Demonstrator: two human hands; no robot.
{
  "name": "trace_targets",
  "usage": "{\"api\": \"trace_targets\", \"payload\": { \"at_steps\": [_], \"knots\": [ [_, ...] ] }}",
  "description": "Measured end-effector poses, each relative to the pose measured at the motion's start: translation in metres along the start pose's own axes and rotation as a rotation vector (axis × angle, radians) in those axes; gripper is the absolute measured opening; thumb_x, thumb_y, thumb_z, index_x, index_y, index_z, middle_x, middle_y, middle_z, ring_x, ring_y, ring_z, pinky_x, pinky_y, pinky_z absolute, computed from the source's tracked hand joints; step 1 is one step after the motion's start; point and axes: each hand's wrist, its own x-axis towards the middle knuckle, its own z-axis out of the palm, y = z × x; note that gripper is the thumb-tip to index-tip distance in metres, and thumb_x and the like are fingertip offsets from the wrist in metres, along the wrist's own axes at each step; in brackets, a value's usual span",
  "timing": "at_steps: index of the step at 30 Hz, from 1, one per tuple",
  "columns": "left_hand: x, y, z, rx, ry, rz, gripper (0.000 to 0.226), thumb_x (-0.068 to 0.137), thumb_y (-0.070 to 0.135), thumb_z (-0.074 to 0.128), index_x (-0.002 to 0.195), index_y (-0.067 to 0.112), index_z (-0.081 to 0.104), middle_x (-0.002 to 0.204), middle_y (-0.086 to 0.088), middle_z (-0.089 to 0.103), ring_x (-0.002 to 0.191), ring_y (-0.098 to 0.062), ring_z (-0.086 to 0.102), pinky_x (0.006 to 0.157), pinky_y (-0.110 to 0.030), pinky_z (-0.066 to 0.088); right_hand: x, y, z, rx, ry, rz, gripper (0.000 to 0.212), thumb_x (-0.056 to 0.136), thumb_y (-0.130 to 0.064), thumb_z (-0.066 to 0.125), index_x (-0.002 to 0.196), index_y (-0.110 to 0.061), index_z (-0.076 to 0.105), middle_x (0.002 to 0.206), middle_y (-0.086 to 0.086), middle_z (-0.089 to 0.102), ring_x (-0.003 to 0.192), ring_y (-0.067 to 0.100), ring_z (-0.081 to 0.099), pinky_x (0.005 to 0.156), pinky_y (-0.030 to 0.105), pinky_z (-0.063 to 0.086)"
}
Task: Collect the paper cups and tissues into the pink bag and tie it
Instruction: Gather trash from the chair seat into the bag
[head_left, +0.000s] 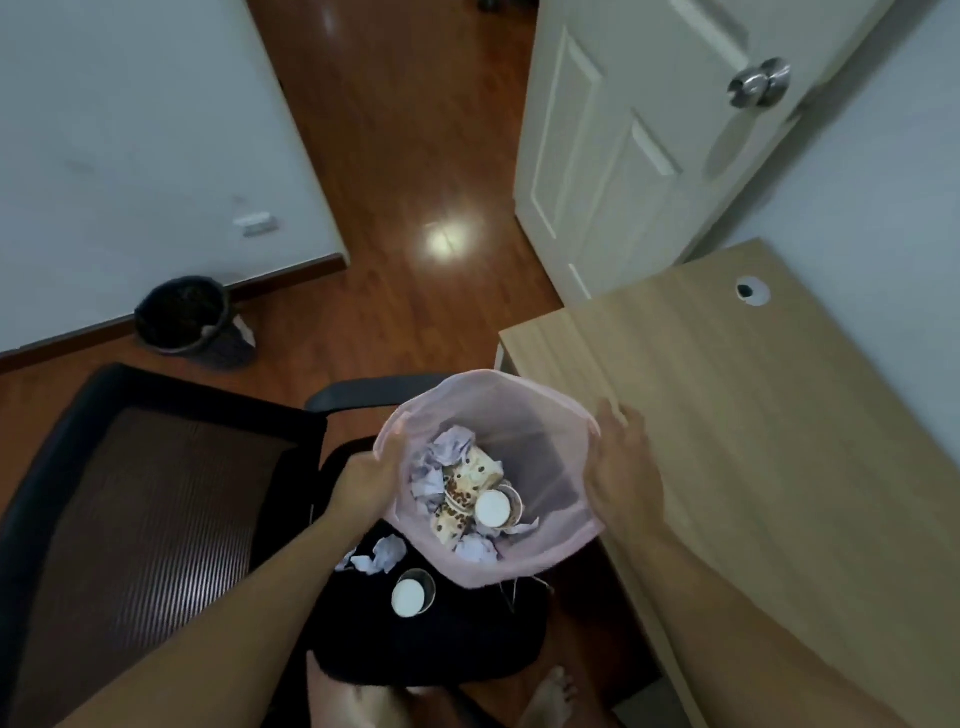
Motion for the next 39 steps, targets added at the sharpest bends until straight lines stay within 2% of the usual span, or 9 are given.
{"api": "trace_targets", "payload": {
  "at_steps": [4,7,11,15,20,25,29,34,39],
  "knots": [
    [0.034,-0.033,0.019,0.011,0.015,-0.034,0.083,0.104,0.071,0.044,0.071,-0.002,0.064,0.071,-0.015,0.066,0.066,-0.022,0.057,0.061,-0.032,0.042,0.034,0.0,0.053,-0.13,0.074,-0.066,0.059,0.117,-0.041,0.034,0.174,-0.028,0.027,0.178,0.014,0.032,0.155,0.036,0.045,0.116,0.06,0.044],
    [0.048,-0.05,0.028,-0.008,0.006,-0.058,0.089,0.104,0.074,0.043,0.084,-0.007,0.074,0.076,-0.011,0.075,0.068,-0.019,0.064,0.063,-0.03,0.047,0.052,-0.001,0.084,-0.122,0.135,-0.088,0.057,0.118,-0.038,0.037,0.173,-0.027,0.03,0.178,0.013,0.034,0.159,0.036,0.042,0.125,0.068,0.033],
    [0.051,-0.075,0.025,-0.268,-0.032,-0.14,0.062,0.1,0.079,0.048,0.103,0.026,0.081,0.095,0.001,0.083,0.087,-0.013,0.079,0.078,-0.036,0.061,0.057,0.005,0.112,-0.166,0.266,-0.102,0.06,0.117,-0.042,0.028,0.176,-0.034,0.02,0.184,0.007,0.021,0.167,0.029,0.026,0.131,0.067,0.018],
    [0.041,-0.124,0.026,-0.468,0.072,-0.28,0.065,0.102,0.074,0.04,0.091,0.018,0.071,0.069,0.003,0.065,0.058,-0.012,0.057,0.057,-0.031,0.042,0.059,0.008,0.12,-0.144,0.302,-0.099,0.06,0.118,-0.044,0.022,0.177,-0.035,0.013,0.185,0.004,0.015,0.17,0.027,0.018,0.133,0.066,0.015],
    [0.01,-0.204,0.057,-0.013,-0.06,-0.14,0.014,0.1,0.028,0.067,0.097,0.041,0.07,0.102,0.006,0.07,0.094,-0.019,0.069,0.081,-0.034,0.052,0.058,0.006,0.119,-0.107,0.321,-0.091,0.059,0.118,-0.043,0.024,0.176,-0.036,0.016,0.185,0.003,0.016,0.17,0.025,0.017,0.133,0.066,0.014],
    [-0.002,-0.23,0.098,0.497,-0.252,0.106,0.081,0.078,0.045,0.094,0.148,0.041,0.053,0.142,0.013,0.044,0.13,-0.008,0.048,0.107,-0.031,0.052,0.057,0.005,0.119,-0.113,0.336,-0.095,0.061,0.117,-0.039,0.033,0.176,-0.036,0.017,0.185,0.004,0.018,0.169,0.027,0.021,0.133,0.067,0.016],
    [0.007,-0.213,0.116,0.711,-0.24,0.104,0.073,0.084,0.023,0.085,0.15,0.026,0.054,0.15,-0.001,0.046,0.136,-0.025,0.051,0.11,-0.037,0.051,0.057,0.006,0.117,-0.124,0.346,-0.101,0.061,0.117,-0.037,0.035,0.175,-0.035,0.018,0.185,0.004,0.017,0.17,0.028,0.02,0.133,0.067,0.015],
    [0.003,-0.166,0.093,0.447,-0.448,0.145,0.058,0.083,0.021,0.09,0.135,0.026,0.065,0.14,0.005,0.06,0.127,-0.017,0.06,0.109,-0.035,0.05,0.055,0.003,0.114,-0.12,0.36,-0.1,0.061,0.116,-0.038,0.034,0.175,-0.035,0.02,0.184,0.004,0.019,0.169,0.028,0.022,0.132,0.067,0.015],
    [-0.018,-0.081,0.032,-0.022,-0.884,-0.023,0.043,0.098,0.023,0.082,0.137,0.034,0.068,0.142,0.013,0.07,0.119,-0.016,0.076,0.1,-0.023,0.058,0.054,0.002,0.112,-0.105,0.344,-0.094,0.062,0.114,-0.038,0.034,0.175,-0.035,0.021,0.185,0.004,0.018,0.169,0.028,0.021,0.132,0.068,0.014]
  ]
}}
